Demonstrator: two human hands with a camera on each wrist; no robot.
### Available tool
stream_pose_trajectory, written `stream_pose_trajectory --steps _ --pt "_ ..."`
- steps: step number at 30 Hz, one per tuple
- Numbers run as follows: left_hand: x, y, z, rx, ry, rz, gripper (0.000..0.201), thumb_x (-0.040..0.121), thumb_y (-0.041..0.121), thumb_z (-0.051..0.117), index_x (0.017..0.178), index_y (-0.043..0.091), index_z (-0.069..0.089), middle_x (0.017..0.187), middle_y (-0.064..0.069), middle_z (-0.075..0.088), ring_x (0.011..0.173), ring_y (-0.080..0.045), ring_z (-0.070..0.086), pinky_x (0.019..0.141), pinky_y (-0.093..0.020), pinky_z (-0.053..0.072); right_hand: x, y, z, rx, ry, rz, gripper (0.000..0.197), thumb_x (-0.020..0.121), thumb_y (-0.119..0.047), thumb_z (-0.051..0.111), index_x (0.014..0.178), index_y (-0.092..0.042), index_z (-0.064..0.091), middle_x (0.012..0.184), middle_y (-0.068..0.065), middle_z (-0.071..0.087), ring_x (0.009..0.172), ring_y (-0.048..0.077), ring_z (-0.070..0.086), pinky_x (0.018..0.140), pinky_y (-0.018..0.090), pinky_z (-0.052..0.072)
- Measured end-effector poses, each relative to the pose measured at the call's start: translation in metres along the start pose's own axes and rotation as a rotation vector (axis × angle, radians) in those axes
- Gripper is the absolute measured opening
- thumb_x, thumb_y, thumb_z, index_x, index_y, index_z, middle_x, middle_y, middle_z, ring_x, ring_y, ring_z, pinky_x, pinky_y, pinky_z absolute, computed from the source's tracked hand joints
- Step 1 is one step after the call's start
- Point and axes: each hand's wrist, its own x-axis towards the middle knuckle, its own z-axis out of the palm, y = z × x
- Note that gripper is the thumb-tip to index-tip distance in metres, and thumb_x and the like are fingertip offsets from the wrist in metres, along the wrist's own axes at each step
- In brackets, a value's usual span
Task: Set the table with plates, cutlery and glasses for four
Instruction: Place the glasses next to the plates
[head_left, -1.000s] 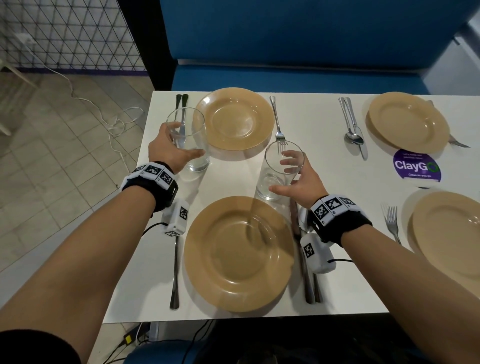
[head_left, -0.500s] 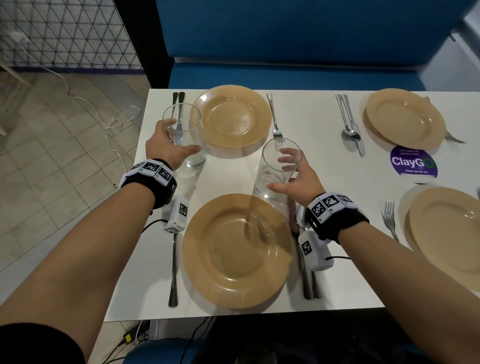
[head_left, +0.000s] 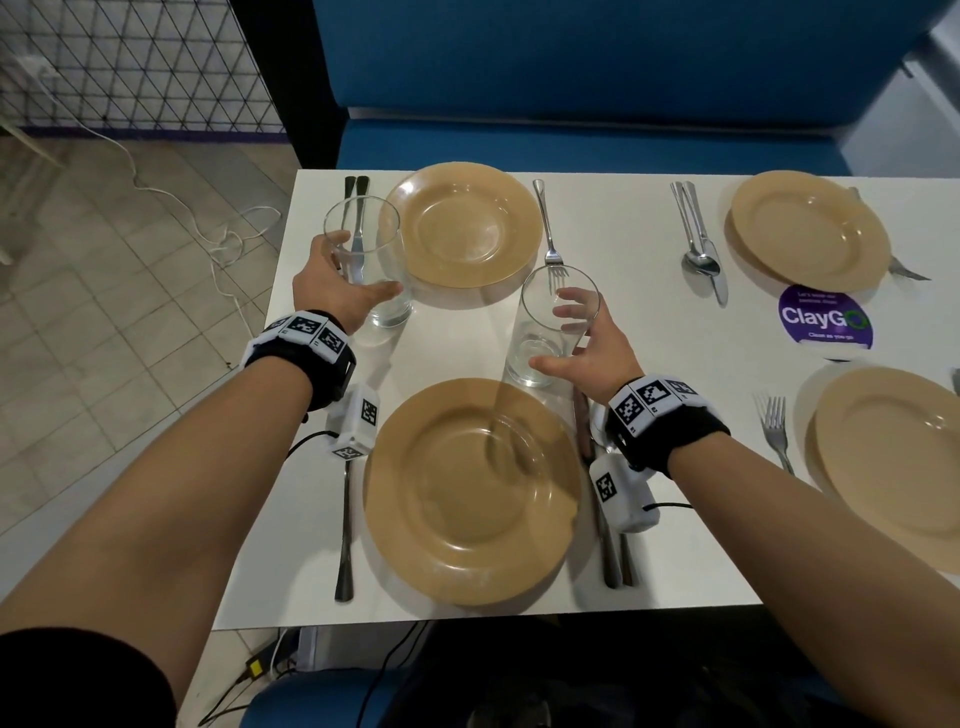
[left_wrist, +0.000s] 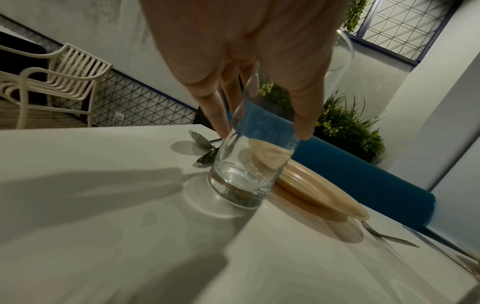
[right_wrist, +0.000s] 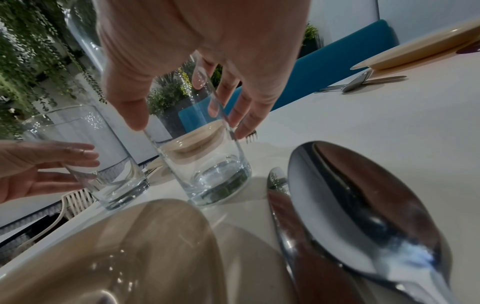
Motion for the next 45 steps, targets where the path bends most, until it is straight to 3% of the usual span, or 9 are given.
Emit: stream_pose_trajectory --steps 7,12,15,22,29,32,35,39,45 --pt "-0.015 0.006 0.0 0.124 -0.068 -0.113 0.093 0.067 0.037 0.083 0.14 0.011 0.032 0.138 -0.007 0.049 0.124 -0.024 0.05 0.096 -0.029 0.041 0.0 -0.002 -0.003 -0.025 -0.028 0.007 0.079 0.064 -0.013 0.084 0.129 -0.028 0.041 0.119 -0.005 0.051 0.11 0.014 0.05 0.092 0.029 0.045" --pt "-0.043 0.029 -0.004 0.512 -0.387 -0.251 0.077 0.08 0.05 0.067 0.133 0.0 0.043 0.127 -0.017 0.057 0.114 -0.031 0.057 0.092 -0.037 0.047 0.0 -0.006 -0.017 -0.058 -0.091 0.015 0.093 0.061 -0.015 0.086 0.136 -0.024 0.032 0.126 -0.004 0.046 0.113 0.012 0.047 0.092 0.025 0.041" --pt "-0.062 0.053 -0.005 0.555 -0.512 -0.185 0.049 0.086 0.042 0.063 0.117 0.004 0.058 0.108 -0.009 0.068 0.091 -0.023 0.064 0.076 -0.031 0.052 -0.001 -0.009 -0.037 -0.079 -0.134 -0.007 0.098 0.061 -0.018 0.087 0.139 -0.025 0.028 0.134 -0.002 0.042 0.119 0.013 0.044 0.096 0.027 0.038" --pt "-0.126 0.16 0.039 0.205 -0.35 0.117 0.014 0.085 0.026 0.068 0.095 0.016 0.065 0.079 0.001 0.068 0.068 -0.01 0.06 0.058 -0.02 0.049 0.0 -0.007 -0.12 -0.07 -0.116 -0.111 0.086 0.068 -0.02 0.083 0.138 -0.023 0.033 0.136 -0.001 0.045 0.118 0.011 0.043 0.097 0.026 0.038" --pt "-0.161 0.261 0.199 0.05 -0.373 0.235 0.027 0.078 0.033 0.073 0.1 0.022 0.062 0.087 -0.001 0.069 0.078 -0.016 0.064 0.072 -0.029 0.054 0.023 0.024 -0.273 -0.057 0.135 -0.175 0.074 0.074 -0.025 0.078 0.136 -0.015 0.04 0.133 0.005 0.05 0.118 0.017 0.048 0.095 0.023 0.041" --pt "-0.17 0.296 0.272 -0.009 -0.416 0.221 0.035 0.077 0.034 0.073 0.107 0.023 0.061 0.091 0.004 0.067 0.083 -0.014 0.063 0.072 -0.025 0.051 0.03 0.043 -0.344 -0.075 0.215 -0.069 0.073 0.076 -0.026 0.076 0.138 -0.017 0.038 0.135 0.005 0.048 0.121 0.019 0.047 0.1 0.032 0.041" --pt "-0.174 0.328 0.349 -0.031 -0.494 0.241 0.043 0.076 0.034 0.074 0.114 0.021 0.059 0.098 0.005 0.066 0.088 -0.012 0.062 0.066 -0.02 0.046 0.039 0.073 -0.411 -0.087 0.332 0.005 0.072 0.077 -0.026 0.076 0.137 -0.015 0.038 0.134 0.005 0.049 0.118 0.017 0.049 0.094 0.025 0.04" --pt "-0.186 0.367 0.45 -0.025 -0.603 0.268 0.054 0.075 0.038 0.075 0.122 0.019 0.056 0.105 0.003 0.063 0.097 -0.013 0.061 0.085 -0.027 0.048 0.046 0.131 -0.494 -0.084 0.48 0.117 0.07 0.077 -0.026 0.076 0.136 -0.014 0.039 0.134 0.007 0.049 0.119 0.019 0.049 0.096 0.024 0.039" --pt "-0.215 0.446 0.608 0.0 -0.699 0.256 0.058 0.077 0.036 0.075 0.127 0.023 0.05 0.125 0.001 0.056 0.109 -0.015 0.056 0.089 -0.027 0.047 0.074 0.221 -0.652 -0.057 0.637 0.323 0.071 0.077 -0.03 0.074 0.136 -0.016 0.038 0.132 0.006 0.052 0.119 0.023 0.053 0.097 0.028 0.041"
